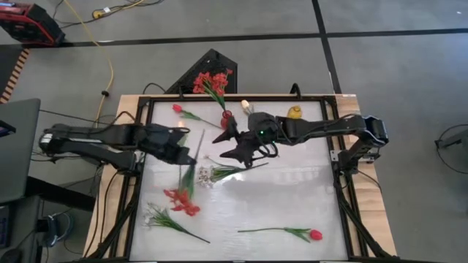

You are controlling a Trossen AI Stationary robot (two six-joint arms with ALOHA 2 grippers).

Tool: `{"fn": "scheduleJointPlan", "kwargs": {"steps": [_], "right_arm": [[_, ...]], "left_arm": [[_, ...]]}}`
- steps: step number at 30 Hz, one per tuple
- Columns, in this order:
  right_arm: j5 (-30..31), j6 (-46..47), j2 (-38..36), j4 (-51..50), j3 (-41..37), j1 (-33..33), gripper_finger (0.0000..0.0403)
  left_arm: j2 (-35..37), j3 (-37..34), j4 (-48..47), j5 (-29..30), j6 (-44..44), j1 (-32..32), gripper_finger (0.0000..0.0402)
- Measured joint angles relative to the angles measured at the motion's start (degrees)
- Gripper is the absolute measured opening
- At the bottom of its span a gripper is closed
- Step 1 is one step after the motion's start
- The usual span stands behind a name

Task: Sort flowers into vase by color
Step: Put the red flowers into the red vase

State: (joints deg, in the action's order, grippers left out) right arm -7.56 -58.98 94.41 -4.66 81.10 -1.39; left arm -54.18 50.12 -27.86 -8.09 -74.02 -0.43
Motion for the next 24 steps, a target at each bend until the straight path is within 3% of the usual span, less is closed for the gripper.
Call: {"fn": "scheduleJointPlan", "kwargs": {"steps": [8, 14, 19, 24], "right_arm": [[1.49, -3.95, 2.31, 0.81, 0.06, 0.78, 0.0303], [8.96, -4.53, 3.52, 0.06, 0.02, 3.53, 0.0283], [13.74, -4.62, 3.43, -0.45, 0.06, 5.90, 0.0235], [16.07, -4.46, 3.43, -1.32, 0.04, 6.41, 0.0146]], "left_arm": [[-7.10, -0.71, 20.76, -5.28, -3.83, 2.06, 0.0006], [-10.37, -0.79, 25.34, -7.21, -5.22, 2.04, 0.0006], [-10.69, -0.73, 25.67, -6.34, -5.07, 2.47, 0.0006], [-10.68, -0.73, 26.14, -5.56, -4.71, 2.54, 0.0007]]}}
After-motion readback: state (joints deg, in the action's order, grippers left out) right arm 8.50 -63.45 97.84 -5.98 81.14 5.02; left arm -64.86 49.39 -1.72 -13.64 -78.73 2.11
